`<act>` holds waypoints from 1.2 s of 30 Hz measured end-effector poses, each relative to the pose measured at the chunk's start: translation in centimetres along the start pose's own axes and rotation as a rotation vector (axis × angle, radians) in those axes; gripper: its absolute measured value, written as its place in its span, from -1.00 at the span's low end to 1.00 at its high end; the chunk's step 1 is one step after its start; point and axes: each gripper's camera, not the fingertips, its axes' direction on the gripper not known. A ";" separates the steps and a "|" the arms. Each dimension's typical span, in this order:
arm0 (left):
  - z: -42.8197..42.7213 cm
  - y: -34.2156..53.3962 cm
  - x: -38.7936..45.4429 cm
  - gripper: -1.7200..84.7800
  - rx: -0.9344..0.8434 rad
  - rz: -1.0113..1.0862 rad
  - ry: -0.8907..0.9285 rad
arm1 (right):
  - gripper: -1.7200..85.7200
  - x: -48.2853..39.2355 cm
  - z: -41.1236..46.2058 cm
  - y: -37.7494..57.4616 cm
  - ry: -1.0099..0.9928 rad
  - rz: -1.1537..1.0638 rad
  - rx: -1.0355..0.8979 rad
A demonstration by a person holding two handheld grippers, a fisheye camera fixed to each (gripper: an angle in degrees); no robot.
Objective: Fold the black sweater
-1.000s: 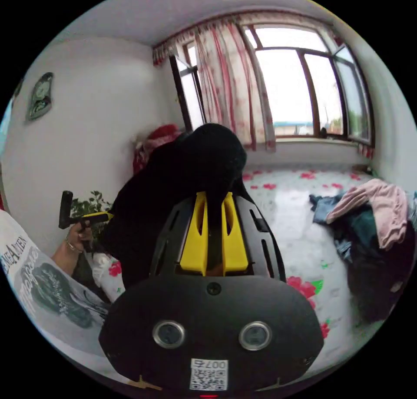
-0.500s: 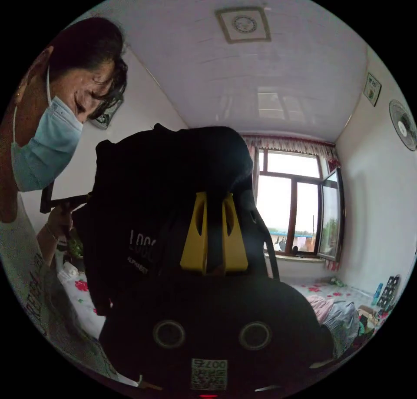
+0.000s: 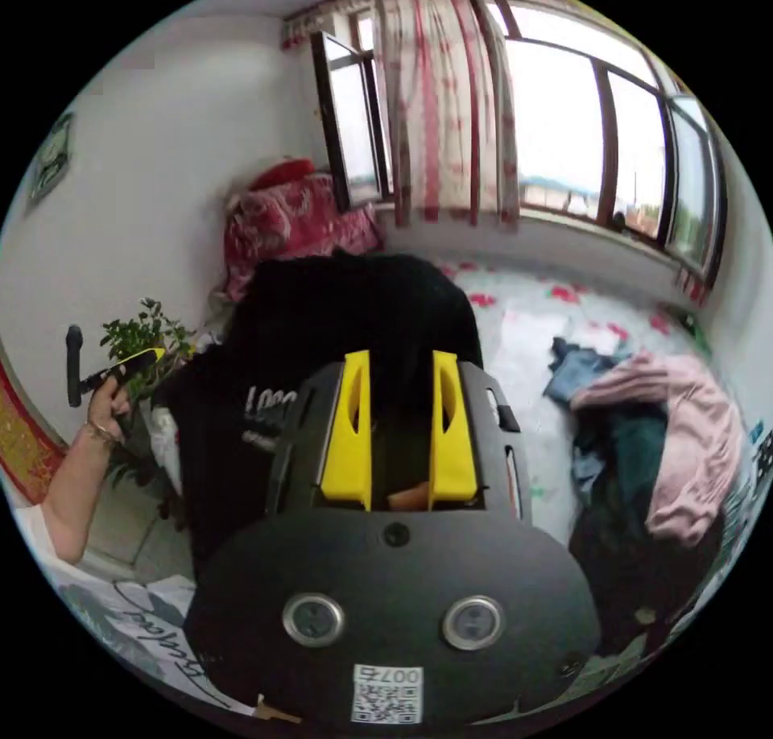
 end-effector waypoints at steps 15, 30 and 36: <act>19.8 16.3 15.5 -0.69 -0.575 0.551 0.230 | -0.73 8.2 15.0 25.0 0.165 0.250 -0.589; 14.6 -2.4 -4.0 -0.88 -0.253 0.094 -0.116 | -0.95 24.8 0.4 18.5 0.573 0.580 -0.277; 10.3 -5.0 -16.6 -0.88 -0.145 -0.399 -0.267 | -0.90 25.5 -1.4 19.8 0.525 0.682 -0.138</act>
